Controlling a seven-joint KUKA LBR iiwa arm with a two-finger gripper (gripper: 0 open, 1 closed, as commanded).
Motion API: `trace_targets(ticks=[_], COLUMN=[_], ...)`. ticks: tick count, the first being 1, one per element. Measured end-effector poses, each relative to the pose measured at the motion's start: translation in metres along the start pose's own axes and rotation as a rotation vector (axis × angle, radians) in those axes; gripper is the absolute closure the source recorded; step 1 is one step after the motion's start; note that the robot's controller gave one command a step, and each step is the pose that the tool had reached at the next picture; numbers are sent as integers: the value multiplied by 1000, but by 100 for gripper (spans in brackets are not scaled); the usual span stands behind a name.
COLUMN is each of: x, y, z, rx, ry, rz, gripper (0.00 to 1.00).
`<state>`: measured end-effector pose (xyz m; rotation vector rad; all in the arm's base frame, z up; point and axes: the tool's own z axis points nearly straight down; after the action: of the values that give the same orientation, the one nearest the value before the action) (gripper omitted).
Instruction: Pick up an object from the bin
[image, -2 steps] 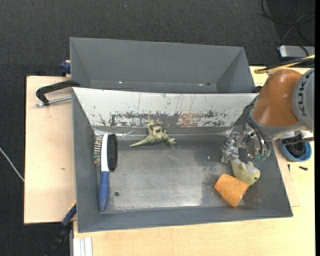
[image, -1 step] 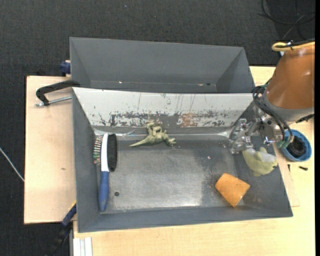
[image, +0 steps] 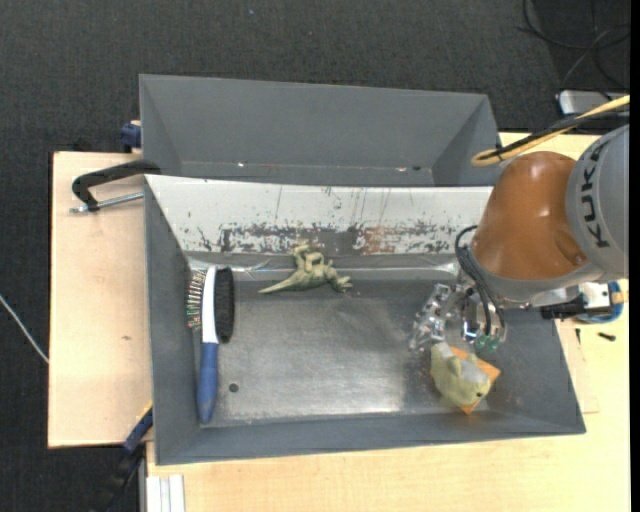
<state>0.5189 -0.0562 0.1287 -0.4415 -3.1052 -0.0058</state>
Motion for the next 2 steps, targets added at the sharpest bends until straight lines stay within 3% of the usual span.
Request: trace_targets(ticks=[1,2], x=[-21,-17], y=[-91,-42], z=[-53,-1], rx=[5,0], ry=[-18,-2], rz=[57,303], gripper=[100,100])
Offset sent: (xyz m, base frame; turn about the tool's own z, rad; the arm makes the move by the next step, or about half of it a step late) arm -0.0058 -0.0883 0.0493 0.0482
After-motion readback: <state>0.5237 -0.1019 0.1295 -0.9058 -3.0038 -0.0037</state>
